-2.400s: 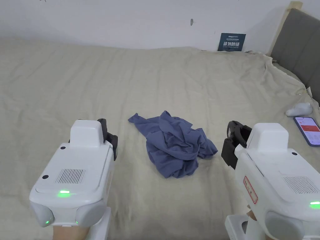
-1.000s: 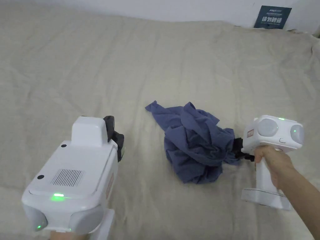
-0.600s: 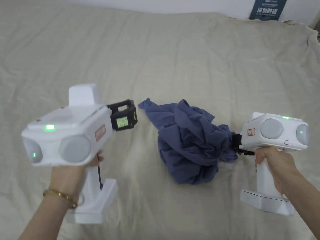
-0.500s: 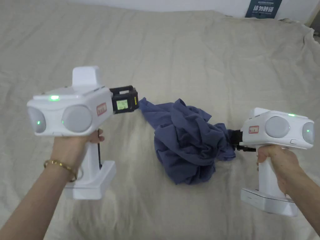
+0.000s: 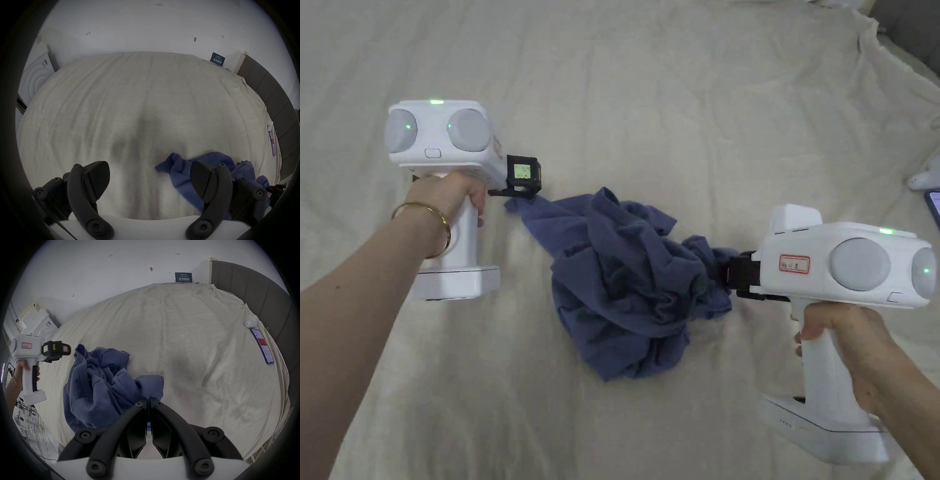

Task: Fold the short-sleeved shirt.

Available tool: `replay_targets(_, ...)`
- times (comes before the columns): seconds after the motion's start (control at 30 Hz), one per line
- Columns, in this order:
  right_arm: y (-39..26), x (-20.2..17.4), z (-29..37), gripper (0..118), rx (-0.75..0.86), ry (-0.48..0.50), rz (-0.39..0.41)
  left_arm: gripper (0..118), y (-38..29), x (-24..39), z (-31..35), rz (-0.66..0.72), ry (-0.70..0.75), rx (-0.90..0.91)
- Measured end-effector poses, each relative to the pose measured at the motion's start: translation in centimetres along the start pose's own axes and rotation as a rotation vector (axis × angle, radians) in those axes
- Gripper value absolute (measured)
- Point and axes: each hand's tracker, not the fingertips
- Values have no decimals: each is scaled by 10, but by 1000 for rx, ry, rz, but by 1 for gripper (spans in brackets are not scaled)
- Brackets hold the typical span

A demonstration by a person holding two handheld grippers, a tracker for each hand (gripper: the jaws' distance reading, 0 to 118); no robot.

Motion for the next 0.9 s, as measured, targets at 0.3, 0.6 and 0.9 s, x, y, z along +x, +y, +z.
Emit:
replay_targets(0.3,2,12,-13,2,-20,2,1,31,-10,26,-36,-24,-5,-70)
replay_targets(0.6,9,9,5,2,32,-13,-21,0,-5,6,18,62,-78,34)
replay_targets(0.9,44,13,117,2,264,-56,-52,0,16,-52,155,69,-58,279)
